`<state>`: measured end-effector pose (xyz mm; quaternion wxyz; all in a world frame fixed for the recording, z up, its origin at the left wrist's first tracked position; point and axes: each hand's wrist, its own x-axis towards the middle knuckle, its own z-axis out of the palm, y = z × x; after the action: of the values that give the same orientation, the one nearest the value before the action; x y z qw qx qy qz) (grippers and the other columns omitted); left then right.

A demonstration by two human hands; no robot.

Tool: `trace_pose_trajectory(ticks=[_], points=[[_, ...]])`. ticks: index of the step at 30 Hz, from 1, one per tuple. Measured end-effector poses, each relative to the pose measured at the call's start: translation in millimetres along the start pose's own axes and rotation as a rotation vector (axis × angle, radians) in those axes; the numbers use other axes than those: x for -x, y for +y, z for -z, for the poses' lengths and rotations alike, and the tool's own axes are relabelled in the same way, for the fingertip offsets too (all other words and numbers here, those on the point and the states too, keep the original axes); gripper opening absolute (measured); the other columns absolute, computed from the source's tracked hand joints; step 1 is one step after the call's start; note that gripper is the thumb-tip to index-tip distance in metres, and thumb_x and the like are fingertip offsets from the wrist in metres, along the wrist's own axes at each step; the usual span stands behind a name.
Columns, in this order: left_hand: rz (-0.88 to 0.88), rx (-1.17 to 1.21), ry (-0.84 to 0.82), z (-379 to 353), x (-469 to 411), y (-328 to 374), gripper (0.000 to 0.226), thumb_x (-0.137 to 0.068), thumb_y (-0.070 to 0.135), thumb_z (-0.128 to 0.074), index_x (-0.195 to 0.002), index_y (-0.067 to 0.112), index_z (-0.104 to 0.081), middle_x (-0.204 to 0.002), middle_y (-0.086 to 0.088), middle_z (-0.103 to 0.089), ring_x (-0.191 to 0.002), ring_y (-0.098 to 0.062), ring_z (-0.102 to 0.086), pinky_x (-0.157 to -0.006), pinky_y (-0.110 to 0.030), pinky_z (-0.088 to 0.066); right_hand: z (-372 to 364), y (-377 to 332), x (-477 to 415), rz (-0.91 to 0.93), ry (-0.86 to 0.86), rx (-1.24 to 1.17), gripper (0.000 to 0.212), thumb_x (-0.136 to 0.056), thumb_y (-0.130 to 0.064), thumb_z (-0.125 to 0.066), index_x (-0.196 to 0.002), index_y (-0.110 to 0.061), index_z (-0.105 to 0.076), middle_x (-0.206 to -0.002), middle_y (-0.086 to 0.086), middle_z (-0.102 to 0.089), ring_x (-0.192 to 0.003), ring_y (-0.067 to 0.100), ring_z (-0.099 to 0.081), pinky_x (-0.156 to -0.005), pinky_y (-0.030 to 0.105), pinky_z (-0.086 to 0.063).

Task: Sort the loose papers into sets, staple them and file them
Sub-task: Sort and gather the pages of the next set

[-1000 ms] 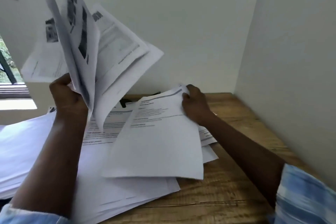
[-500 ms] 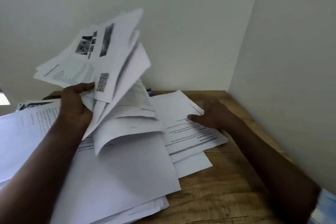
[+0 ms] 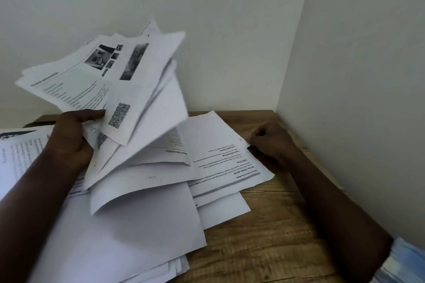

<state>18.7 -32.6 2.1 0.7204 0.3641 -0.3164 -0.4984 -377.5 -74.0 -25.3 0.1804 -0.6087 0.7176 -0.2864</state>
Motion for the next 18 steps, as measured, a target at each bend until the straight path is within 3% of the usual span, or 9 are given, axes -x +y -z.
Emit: trace_pose_trajectory(ticks=[1,2,6,9,11,12,13,16,18], points=[[0.001,0.021,0.000,-0.4,1.0,1.0,0.036,-0.096,-0.002,-0.050,-0.102,0.014,-0.082,-0.103,0.004,-0.079,-0.096,-0.012,-0.075,-0.093,-0.026,-0.059,0.3,-0.5,0.1,-0.023,0.017,-0.027,0.015,-0.080,-0.031,-0.064,-0.075,-0.020,-0.074,-0.076,-0.005,-0.074,-0.077,0.019,-0.071,-0.081,0.046,-0.061],[-0.014,-0.011,0.025,-0.5,0.4,0.1,0.036,-0.096,-0.003,-0.050,-0.103,0.012,-0.082,-0.100,0.004,-0.080,-0.094,-0.012,-0.075,-0.092,-0.026,-0.060,1.0,-1.3,1.2,-0.028,0.024,-0.051,0.018,-0.080,-0.031,-0.062,-0.075,-0.018,-0.073,-0.074,-0.004,-0.074,-0.076,0.019,-0.071,-0.080,0.045,-0.061],[-0.067,0.127,0.048,2.5,3.8,5.2,0.038,-0.096,-0.001,-0.050,-0.119,0.012,-0.077,-0.121,-0.002,-0.076,-0.109,-0.019,-0.073,-0.099,-0.033,-0.058,-4.7,-4.7,3.2,0.015,-0.042,0.046,0.038,-0.078,-0.055,-0.070,-0.072,-0.017,-0.072,-0.071,-0.006,-0.074,-0.073,0.017,-0.071,-0.070,0.033,-0.057],[-0.108,0.250,0.019,6.4,10.6,13.0,0.041,-0.089,0.004,-0.064,-0.130,0.006,-0.070,-0.131,-0.008,-0.071,-0.118,-0.024,-0.070,-0.101,-0.036,-0.057,-13.0,-8.3,3.2,0.018,-0.009,0.097,0.024,-0.073,-0.044,-0.079,-0.086,-0.025,-0.074,-0.092,-0.009,-0.074,-0.089,0.016,-0.069,-0.079,0.036,-0.057],[-0.124,0.258,-0.038,8.5,17.8,18.2,0.066,-0.041,0.019,-0.096,-0.105,0.009,-0.079,-0.110,-0.005,-0.076,-0.102,-0.021,-0.074,-0.099,-0.033,-0.058,-15.9,-9.1,3.9,0.003,0.028,-0.029,0.011,-0.076,-0.032,-0.081,-0.082,-0.025,-0.074,-0.090,-0.008,-0.073,-0.089,0.016,-0.068,-0.081,0.039,-0.058],[-0.135,0.245,-0.048,9.0,19.6,18.7,0.077,-0.016,0.026,-0.099,-0.091,0.015,-0.081,-0.100,-0.002,-0.076,-0.096,-0.019,-0.074,-0.100,-0.032,-0.057,-15.9,-8.5,4.3,0.009,0.047,-0.094,0.007,-0.078,-0.027,-0.079,-0.077,-0.022,-0.074,-0.084,-0.008,-0.072,-0.085,0.015,-0.068,-0.078,0.037,-0.057],[-0.158,0.268,-0.092,9.3,20.0,19.7,0.080,-0.005,0.031,-0.098,-0.082,0.019,-0.082,-0.095,0.000,-0.076,-0.093,-0.016,-0.074,-0.098,-0.031,-0.058,-15.2,-8.7,5.0,0.013,0.072,-0.154,0.010,-0.081,-0.024,-0.076,-0.072,-0.019,-0.073,-0.077,-0.008,-0.071,-0.080,0.015,-0.067,-0.073,0.035,-0.055],[-0.168,0.291,-0.225,-1.4,33.0,18.3,0.065,-0.014,0.036,-0.099,-0.075,0.022,-0.082,-0.087,0.004,-0.077,-0.084,-0.011,-0.076,-0.082,-0.025,-0.062,-10.0,-5.2,0.2,-0.075,0.122,-0.456,0.014,-0.079,-0.028,-0.070,-0.075,-0.015,-0.074,-0.080,-0.002,-0.073,-0.085,0.022,-0.070,-0.079,0.038,-0.058],[-0.117,0.206,-0.156,-4.1,32.9,16.5,0.064,-0.017,0.029,-0.100,-0.075,0.019,-0.076,-0.076,0.006,-0.073,-0.073,-0.009,-0.072,-0.076,-0.021,-0.061,-4.2,-5.9,-1.6,-0.147,0.133,-0.608,0.015,-0.077,-0.032,-0.073,-0.083,-0.019,-0.078,-0.090,0.002,-0.077,-0.092,0.026,-0.073,-0.091,0.046,-0.060]])
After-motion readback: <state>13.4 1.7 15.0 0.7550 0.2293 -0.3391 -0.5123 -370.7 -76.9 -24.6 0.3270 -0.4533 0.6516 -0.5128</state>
